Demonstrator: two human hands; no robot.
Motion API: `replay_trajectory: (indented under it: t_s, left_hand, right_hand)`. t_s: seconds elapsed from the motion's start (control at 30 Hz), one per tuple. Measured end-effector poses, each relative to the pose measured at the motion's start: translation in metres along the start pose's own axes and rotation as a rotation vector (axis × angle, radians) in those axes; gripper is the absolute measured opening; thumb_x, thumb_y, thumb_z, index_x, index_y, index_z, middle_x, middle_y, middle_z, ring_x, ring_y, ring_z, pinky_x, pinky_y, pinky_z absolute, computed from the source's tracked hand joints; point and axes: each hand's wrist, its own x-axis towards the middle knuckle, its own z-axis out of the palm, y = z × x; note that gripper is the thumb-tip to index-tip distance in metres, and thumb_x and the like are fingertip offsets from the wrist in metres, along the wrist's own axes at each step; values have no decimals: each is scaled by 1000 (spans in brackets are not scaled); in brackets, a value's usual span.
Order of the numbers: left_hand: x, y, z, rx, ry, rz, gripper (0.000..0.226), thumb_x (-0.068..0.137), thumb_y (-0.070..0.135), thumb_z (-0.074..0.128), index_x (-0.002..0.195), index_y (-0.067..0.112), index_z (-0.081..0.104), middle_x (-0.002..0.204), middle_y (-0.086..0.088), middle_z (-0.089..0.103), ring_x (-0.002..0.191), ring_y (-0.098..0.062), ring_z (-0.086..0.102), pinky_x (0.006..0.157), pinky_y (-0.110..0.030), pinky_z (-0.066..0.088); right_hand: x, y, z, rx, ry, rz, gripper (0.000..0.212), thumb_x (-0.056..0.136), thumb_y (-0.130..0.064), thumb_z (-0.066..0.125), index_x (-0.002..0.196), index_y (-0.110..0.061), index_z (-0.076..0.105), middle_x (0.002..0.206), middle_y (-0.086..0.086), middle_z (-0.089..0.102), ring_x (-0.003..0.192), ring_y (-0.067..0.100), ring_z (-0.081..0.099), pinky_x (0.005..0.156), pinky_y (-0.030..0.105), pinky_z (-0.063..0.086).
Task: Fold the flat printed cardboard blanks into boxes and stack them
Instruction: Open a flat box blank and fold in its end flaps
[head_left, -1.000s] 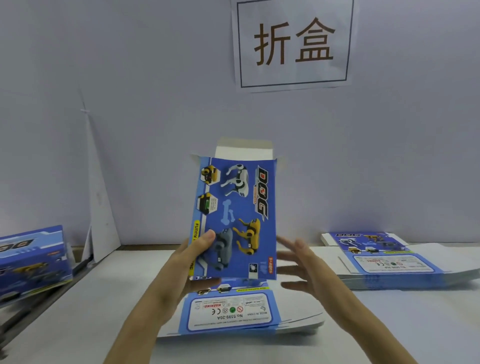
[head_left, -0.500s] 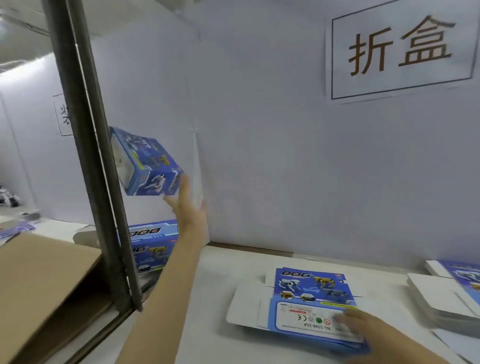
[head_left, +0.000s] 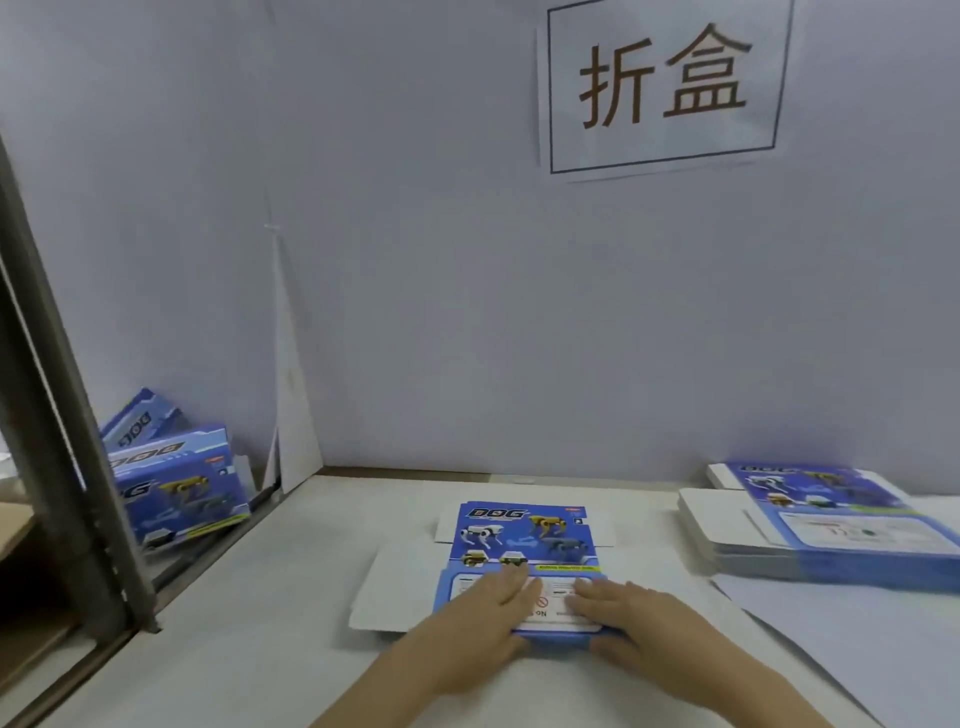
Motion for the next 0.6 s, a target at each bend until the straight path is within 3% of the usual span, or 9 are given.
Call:
replay_trajectory:
  t_s: [0.13, 0.23, 0.27, 0.33, 0.37, 0.43, 0.5, 0.6]
  left_hand:
    - [-5, 3, 1, 18, 7, 8, 58, 104, 38, 31, 153, 28, 2, 160, 12, -7, 146, -8, -4, 117, -27, 7]
    - [-12, 2, -8, 51, 185, 69, 54, 102, 12, 36, 152, 25, 19, 159, 6, 18, 144, -8, 17, 113, -18, 15]
    - [-15, 1, -15, 60, 334, 125, 54, 97, 7, 46, 147, 22, 34, 152, 4, 35, 138, -8, 34, 108, -16, 27]
    - [-19, 0, -37, 103, 630, 259, 46, 76, 0, 72, 120, 11, 65, 116, 1, 69, 98, -10, 67, 78, -17, 53]
    - [-20, -2, -50, 107, 791, 297, 34, 72, 1, 73, 106, 9, 71, 95, 0, 74, 76, -12, 71, 62, -21, 55]
    - [-19, 1, -81, 44, 1085, 238, 18, 82, 8, 63, 97, 6, 73, 69, -1, 70, 51, -11, 62, 48, -20, 49]
    - [-19, 12, -108, -191, 1323, 95, 18, 92, 10, 58, 107, 5, 69, 60, 0, 61, 49, -4, 53, 46, -10, 38]
    - [-20, 40, -125, -777, 1337, 32, 40, 93, 32, 47, 132, 24, 52, 80, 8, 64, 69, 5, 60, 57, -6, 46]
  right_hand:
    - [-8, -8, 0, -68, 39, -34, 41, 103, -39, 34, 144, -35, 37, 154, -16, 30, 142, 7, 26, 113, 25, 23]
    - [-18, -8, -3, -28, 171, -30, 39, 103, -37, 32, 142, -37, 41, 153, -16, 34, 142, 5, 26, 117, 24, 13]
    - [-21, -6, -8, -46, 289, -33, 40, 103, -36, 32, 142, -35, 42, 153, -12, 35, 143, 8, 27, 119, 27, 8]
    - [-27, -2, -20, -90, 656, 9, 46, 98, -32, 37, 142, -21, 45, 150, 3, 40, 142, 22, 32, 119, 42, 12]
    - [-30, -1, -28, -32, 866, 53, 49, 95, -28, 43, 143, -14, 44, 149, 10, 40, 141, 26, 33, 116, 46, 18]
    - [-33, -3, -49, 232, 1145, 186, 57, 94, -17, 54, 147, -12, 32, 153, 12, 34, 142, 24, 28, 114, 39, 22]
    - [-33, -5, -70, 558, 1130, 316, 67, 94, -16, 57, 150, -20, 21, 155, 4, 30, 141, 18, 27, 110, 24, 23]
    - [-29, -12, -89, 935, 945, 310, 64, 95, -30, 53, 151, -25, 22, 150, -5, 37, 135, 12, 38, 96, 20, 33]
